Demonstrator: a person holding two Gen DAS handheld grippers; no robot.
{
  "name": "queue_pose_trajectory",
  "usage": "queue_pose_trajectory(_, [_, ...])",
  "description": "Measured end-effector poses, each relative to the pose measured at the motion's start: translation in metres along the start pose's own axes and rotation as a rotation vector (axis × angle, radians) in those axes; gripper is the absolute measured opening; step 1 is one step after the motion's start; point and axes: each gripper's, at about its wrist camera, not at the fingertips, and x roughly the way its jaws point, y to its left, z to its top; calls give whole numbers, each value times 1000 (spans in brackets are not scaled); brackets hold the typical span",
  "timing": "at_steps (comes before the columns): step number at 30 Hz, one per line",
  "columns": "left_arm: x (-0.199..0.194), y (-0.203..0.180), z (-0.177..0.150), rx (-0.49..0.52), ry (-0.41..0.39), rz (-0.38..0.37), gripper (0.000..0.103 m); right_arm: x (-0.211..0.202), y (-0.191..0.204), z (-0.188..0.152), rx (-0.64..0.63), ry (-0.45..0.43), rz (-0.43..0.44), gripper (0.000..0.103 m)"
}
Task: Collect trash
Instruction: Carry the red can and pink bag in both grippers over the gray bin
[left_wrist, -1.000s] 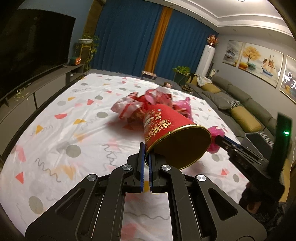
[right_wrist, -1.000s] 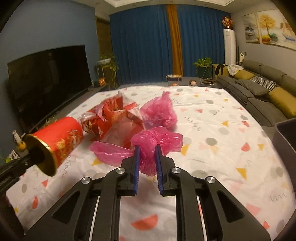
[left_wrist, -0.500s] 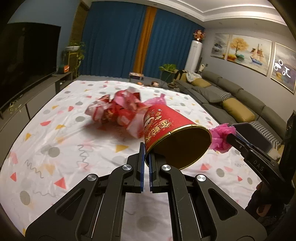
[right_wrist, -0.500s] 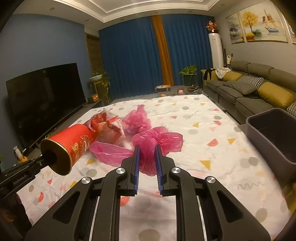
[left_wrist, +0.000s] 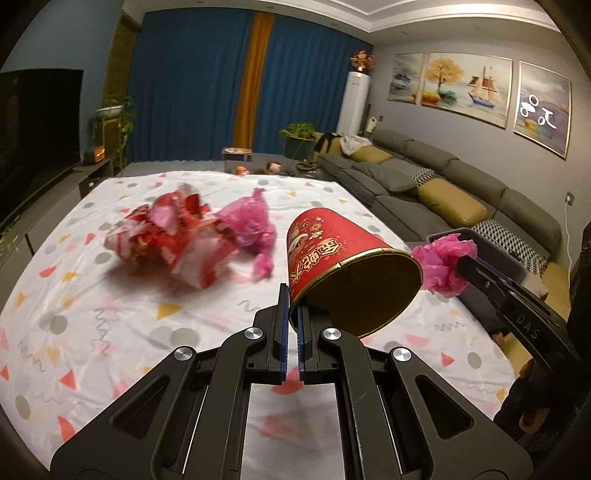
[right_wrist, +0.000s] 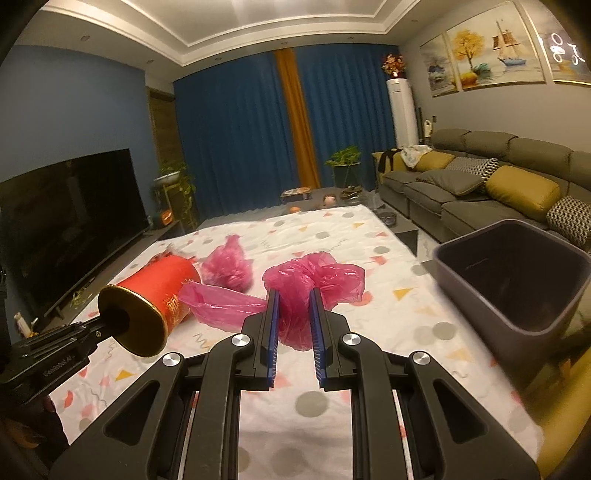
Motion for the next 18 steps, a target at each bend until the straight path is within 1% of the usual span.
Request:
queue_pose_trajectory(5, [11, -21, 7, 33, 7, -35, 3, -9, -17, 4, 13, -24, -43, 17])
queue_pose_trajectory(8, [16, -38, 15, 68, -2, -55, 3, -13, -27, 6, 20, -37, -72, 17])
queue_pose_trajectory(11, [21, -56, 27, 90, -10, -93, 3, -17, -42, 10, 30, -54, -113, 17])
queue_pose_trajectory(14, [30, -78, 35, 129, -20, -113, 3, -22, -60, 15, 45, -82, -162, 17])
queue_pose_trajectory(18, [49, -113, 45, 172, -20, -166, 3, -29, -84, 22, 48, -123, -259, 17])
